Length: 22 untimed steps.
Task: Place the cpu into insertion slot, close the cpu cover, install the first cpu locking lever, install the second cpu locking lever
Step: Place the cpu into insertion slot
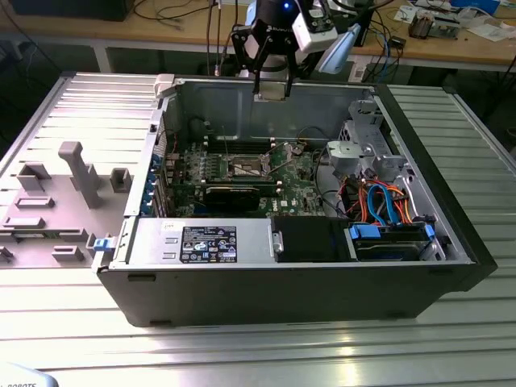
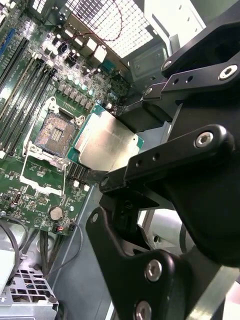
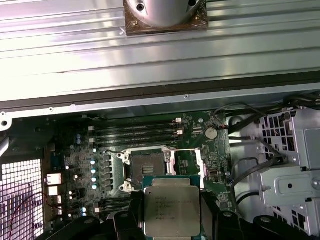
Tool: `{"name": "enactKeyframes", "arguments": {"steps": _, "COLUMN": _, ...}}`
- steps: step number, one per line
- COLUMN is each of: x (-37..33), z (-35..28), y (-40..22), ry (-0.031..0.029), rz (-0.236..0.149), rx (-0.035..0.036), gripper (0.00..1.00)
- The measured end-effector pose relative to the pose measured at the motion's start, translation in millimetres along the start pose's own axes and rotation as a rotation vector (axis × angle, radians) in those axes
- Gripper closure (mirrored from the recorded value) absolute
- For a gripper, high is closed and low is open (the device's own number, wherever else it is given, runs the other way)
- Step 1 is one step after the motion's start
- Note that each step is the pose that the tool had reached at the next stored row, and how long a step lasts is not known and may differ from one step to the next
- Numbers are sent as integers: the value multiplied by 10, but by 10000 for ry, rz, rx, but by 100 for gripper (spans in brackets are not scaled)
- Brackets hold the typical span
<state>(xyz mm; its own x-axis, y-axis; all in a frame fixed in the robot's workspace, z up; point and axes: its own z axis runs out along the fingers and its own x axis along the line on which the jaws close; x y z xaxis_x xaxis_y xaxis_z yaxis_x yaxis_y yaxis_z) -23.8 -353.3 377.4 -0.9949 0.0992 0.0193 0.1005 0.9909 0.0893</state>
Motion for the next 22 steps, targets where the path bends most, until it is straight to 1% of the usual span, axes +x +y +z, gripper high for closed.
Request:
{"name": "enactKeyframes", "arguments": {"steps": 11, "x": 0, "z": 2, "y": 0, "ry": -45, "rz": 507, "rx": -9, "gripper": 46}}
{"name": "enactKeyframes", "arguments": {"steps": 17, "x": 0, "z": 5, "y": -1, "ry": -58, "rz": 648, "rx": -12, "gripper": 46}}
{"name": "enactKeyframes", "arguments": {"steps": 19, "x": 0, "z": 7, "y": -1, "ry": -71, "rz": 793, "rx": -15, "gripper": 46}}
{"name": "enactKeyframes", "arguments": {"steps": 22, "x": 0, "z": 8, "y": -1, "ry": -100, "rz": 1117, "rx": -21, "gripper": 46}}
